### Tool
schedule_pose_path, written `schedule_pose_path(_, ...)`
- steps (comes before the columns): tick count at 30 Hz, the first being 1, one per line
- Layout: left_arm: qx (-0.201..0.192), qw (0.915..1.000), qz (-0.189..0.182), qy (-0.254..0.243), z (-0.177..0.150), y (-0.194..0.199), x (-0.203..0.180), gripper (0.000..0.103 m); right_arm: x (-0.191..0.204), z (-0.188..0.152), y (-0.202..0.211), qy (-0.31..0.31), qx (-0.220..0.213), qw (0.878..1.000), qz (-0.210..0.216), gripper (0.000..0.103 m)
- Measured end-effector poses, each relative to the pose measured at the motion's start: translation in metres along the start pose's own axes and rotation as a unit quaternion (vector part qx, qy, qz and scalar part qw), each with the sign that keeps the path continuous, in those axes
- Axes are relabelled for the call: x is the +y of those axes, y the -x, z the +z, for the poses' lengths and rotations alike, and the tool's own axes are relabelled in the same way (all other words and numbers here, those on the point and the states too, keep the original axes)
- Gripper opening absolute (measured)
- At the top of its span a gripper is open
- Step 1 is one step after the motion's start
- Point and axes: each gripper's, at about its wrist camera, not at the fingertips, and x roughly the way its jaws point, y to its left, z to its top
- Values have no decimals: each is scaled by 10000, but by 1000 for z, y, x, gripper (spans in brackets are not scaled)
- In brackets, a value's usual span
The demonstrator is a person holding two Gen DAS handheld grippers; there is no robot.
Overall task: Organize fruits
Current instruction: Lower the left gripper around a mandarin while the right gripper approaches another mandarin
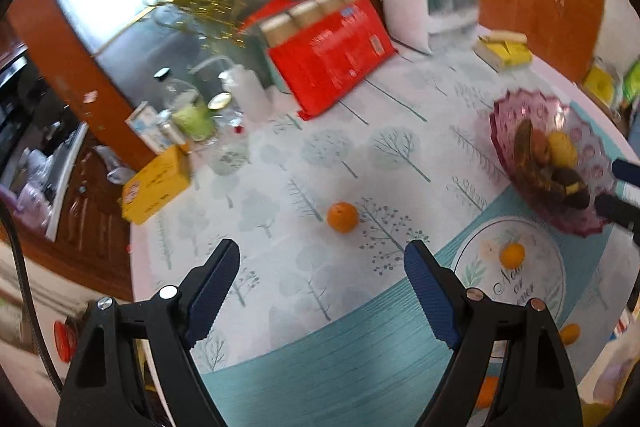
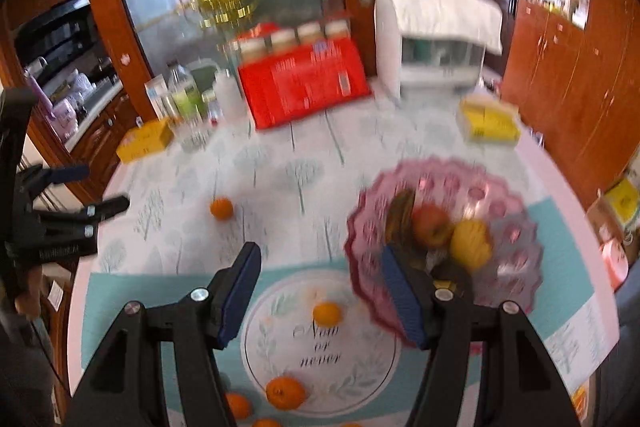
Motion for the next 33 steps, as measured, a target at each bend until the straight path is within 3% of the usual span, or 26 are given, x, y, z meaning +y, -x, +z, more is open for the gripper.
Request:
schedule_pose_path(7, 320, 9984, -245, -390, 9, -75, 7, 74, 15, -40, -44, 105, 821, 9963, 248, 63)
schedule_pose_path(10, 578, 9972, -400, -247, 10, -112, 15, 67, 24, -66, -59, 275, 1205, 9917, 359, 62)
schedule_pose_path(15, 876, 9936, -711, 24, 5, -158, 23, 67, 36, -106, -79, 483, 1803, 9807, 581, 60)
schedule_pose_path(20, 963, 9905, -970, 144, 3, -181, 17, 65, 31, -128, -92, 386, 2094, 9751, 619, 60)
schedule_pose_path(26, 1102, 9874, -1112, 231, 6, -209, 7, 57, 28, -141, -106, 211, 2380, 9686, 690, 51)
schedule_pose_path(33, 1272, 9867, -965, 310, 4, -230, 4, 39, 38, -144, -113, 350, 2385, 9680, 702, 46)
